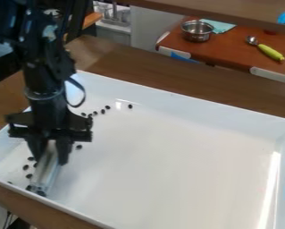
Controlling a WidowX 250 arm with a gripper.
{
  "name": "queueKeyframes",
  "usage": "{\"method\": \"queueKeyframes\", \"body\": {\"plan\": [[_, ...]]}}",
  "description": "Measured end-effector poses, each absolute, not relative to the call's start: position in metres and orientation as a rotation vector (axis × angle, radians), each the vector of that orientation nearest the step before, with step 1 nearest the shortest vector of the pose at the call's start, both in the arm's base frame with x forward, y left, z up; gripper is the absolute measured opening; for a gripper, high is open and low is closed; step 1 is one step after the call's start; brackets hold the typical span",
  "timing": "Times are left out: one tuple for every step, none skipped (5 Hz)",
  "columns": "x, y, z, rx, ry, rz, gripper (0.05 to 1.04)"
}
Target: Sweep into pile
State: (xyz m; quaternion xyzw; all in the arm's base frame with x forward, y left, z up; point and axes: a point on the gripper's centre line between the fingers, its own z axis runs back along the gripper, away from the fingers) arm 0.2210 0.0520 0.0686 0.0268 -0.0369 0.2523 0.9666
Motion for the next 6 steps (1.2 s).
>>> {"method": "queueKeyframes", "body": {"plan": [[0.246, 0.022, 0.083, -0.066, -0.137, 0.498, 0.374], [0.271, 0.000, 0.091, -0.156, -0.148, 0.521, 0.374], [0.297, -0.012, 0.085, -0.181, -0.163, 0.570, 0.374], [0.314, -0.012, 0.081, -0.176, -0.205, 0.628, 0.374], [0.328, -0.009, 0.079, -0.168, -0.239, 0.659, 0.374], [0.337, -0.001, 0.074, -0.160, -0.251, 0.690, 0.374]]}}
